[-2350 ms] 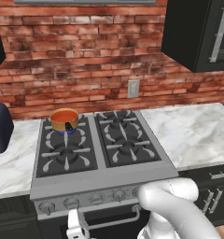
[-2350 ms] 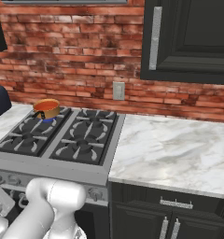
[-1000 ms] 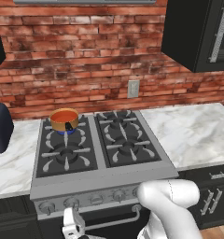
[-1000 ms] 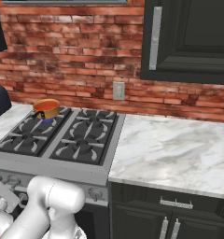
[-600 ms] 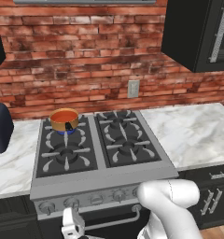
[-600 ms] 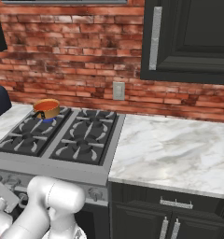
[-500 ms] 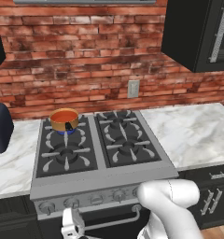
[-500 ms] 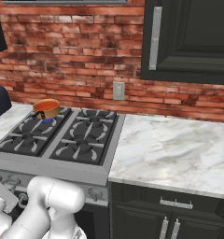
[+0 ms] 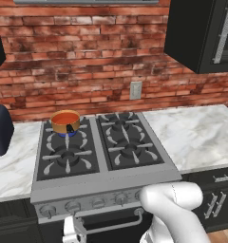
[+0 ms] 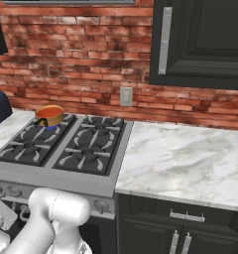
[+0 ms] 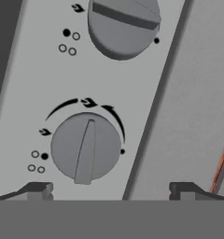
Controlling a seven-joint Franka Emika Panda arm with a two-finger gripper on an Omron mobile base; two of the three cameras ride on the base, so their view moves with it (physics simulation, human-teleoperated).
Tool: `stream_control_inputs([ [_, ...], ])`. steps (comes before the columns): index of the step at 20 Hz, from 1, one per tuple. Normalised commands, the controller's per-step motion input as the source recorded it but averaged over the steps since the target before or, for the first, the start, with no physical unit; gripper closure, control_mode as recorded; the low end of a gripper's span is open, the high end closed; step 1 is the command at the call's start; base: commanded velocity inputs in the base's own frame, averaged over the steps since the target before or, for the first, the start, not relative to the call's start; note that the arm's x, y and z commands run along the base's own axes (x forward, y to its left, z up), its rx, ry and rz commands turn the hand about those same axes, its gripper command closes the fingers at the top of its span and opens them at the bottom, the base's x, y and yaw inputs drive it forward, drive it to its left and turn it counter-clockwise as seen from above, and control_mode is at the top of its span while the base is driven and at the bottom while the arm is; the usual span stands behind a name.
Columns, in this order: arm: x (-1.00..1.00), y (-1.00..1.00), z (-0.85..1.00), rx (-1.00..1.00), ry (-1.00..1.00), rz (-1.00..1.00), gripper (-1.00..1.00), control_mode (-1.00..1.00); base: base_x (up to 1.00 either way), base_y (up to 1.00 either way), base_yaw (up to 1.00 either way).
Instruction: Wait until the marinara sauce is simmered to a deep red color and then turn off the stove.
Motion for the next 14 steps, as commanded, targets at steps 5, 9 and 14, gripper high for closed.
stream_control_inputs([
  [5,0.28,0.03,-0.01,0.0,0.0,0.0,-1.0,-1.0,0.0,0.0,0.0],
  [9,0.3,0.19,-0.18,0.0,0.0,0.0,-1.0,-1.0,0.0,0.0,0.0],
  [14,0.32,0.22,-0.24,0.0,0.0,0.0,-1.0,-1.0,0.0,0.0,0.0],
])
